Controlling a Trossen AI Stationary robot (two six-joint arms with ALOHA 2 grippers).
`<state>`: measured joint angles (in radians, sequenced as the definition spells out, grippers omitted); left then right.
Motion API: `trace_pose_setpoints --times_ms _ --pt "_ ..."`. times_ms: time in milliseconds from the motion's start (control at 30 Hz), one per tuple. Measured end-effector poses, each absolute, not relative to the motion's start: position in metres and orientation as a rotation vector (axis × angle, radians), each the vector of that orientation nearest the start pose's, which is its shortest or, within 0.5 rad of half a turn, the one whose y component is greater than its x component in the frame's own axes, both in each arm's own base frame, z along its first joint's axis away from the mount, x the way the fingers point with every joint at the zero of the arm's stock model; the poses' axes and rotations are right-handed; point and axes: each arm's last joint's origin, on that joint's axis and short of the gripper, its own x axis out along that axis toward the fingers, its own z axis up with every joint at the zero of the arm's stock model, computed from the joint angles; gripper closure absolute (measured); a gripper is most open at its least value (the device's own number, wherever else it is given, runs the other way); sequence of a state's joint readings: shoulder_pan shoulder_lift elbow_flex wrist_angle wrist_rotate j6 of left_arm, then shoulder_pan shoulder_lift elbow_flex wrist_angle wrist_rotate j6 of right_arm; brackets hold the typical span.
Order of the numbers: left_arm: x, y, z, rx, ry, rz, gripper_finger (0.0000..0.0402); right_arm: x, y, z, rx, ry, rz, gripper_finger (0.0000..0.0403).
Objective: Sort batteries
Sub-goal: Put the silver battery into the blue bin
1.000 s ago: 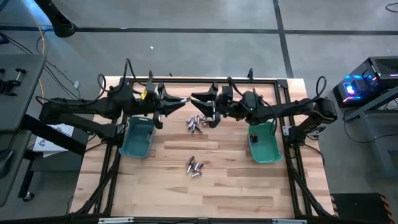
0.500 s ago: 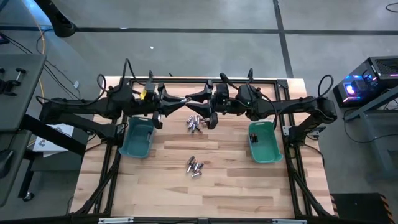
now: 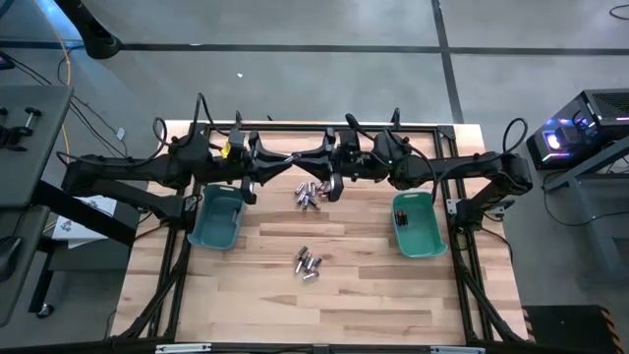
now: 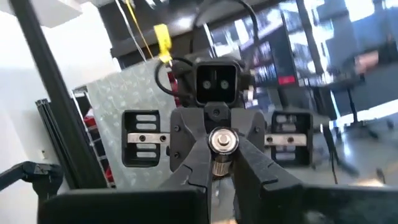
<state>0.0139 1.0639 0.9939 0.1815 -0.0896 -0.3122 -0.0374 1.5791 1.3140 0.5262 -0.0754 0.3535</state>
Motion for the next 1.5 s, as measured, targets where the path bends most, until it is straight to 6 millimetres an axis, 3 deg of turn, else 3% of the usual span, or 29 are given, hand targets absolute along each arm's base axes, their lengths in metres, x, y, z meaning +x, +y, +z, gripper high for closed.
trace_pose_setpoints --times_ms 400,800,1100,1267,1500 --pt "0.237 0.007 0.361 -0.300 0.137 0.162 0.0278 0.363 -0.020 0.407 0.371 0.163 -0.011 0.0381" --pt "0.248 0.006 0.344 -0.183 0.261 0.157 0.0276 0.372 -0.021 0.389 0.402 0.277 -0.010 0.0381" --pt "0.255 0.005 0.337 -0.269 0.291 0.150 0.0262 0.377 -0.022 0.377 0.384 0.331 -0.027 0.0381" --pt "0.254 0.005 0.337 -0.276 0.293 0.151 0.0282 0.377 -0.022 0.376 0.381 0.340 -0.038 0.0381" --pt "0.254 0.004 0.337 -0.294 0.294 0.148 0.0344 0.376 -0.022 0.374 0.382 0.364 -0.041 0.0381"
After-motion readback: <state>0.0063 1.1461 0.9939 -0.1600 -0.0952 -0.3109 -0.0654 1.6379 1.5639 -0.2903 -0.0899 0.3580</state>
